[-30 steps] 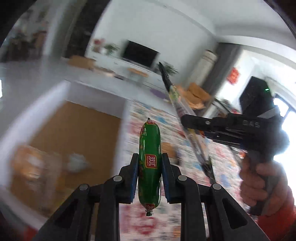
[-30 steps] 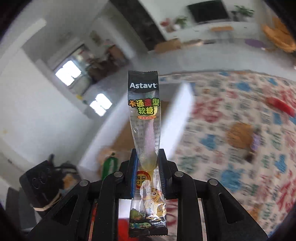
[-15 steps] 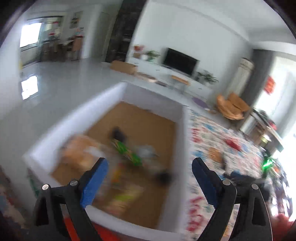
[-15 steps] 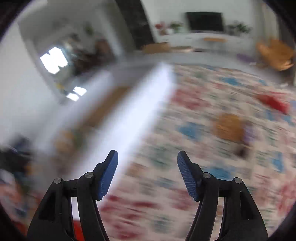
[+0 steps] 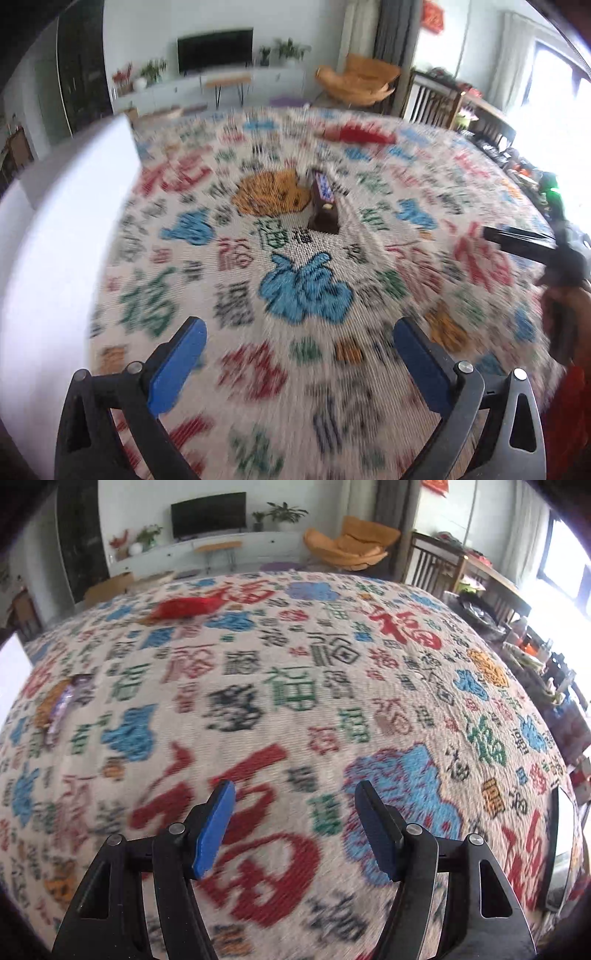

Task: Organize snacks
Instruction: 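Move both open tools back over the snacks on the blanket, then lower the left tool and close it on the brown Snickers bar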

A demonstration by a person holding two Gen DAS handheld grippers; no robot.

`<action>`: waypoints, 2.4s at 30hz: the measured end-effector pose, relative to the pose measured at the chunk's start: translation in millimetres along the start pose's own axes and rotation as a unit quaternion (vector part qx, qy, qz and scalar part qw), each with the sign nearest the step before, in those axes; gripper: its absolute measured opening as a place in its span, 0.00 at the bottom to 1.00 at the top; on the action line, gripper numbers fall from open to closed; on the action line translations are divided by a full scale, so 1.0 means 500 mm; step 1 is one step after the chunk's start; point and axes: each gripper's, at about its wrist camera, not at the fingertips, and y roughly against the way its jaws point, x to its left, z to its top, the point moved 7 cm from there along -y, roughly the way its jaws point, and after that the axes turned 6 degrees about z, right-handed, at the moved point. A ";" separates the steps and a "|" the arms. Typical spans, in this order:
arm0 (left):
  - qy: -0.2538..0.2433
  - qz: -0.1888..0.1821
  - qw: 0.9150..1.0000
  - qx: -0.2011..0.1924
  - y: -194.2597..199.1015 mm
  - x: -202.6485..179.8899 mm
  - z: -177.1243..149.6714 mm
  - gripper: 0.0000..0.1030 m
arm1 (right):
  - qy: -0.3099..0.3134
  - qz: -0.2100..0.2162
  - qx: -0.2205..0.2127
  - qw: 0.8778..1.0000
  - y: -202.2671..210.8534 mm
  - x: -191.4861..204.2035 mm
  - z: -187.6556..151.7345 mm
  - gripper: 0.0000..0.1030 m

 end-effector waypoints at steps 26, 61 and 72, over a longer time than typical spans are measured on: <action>0.004 0.060 0.998 0.007 -0.166 -0.010 0.071 1.00 | -0.044 0.004 -0.016 0.999 -0.039 -0.056 0.001 0.82; 0.003 0.060 0.998 0.006 -0.166 -0.010 0.072 1.00 | -0.048 0.013 -0.017 0.999 -0.041 -0.057 0.000 0.85; 0.003 0.060 0.998 0.007 -0.170 -0.014 0.070 1.00 | -0.046 0.013 -0.016 0.999 -0.043 -0.055 0.000 0.86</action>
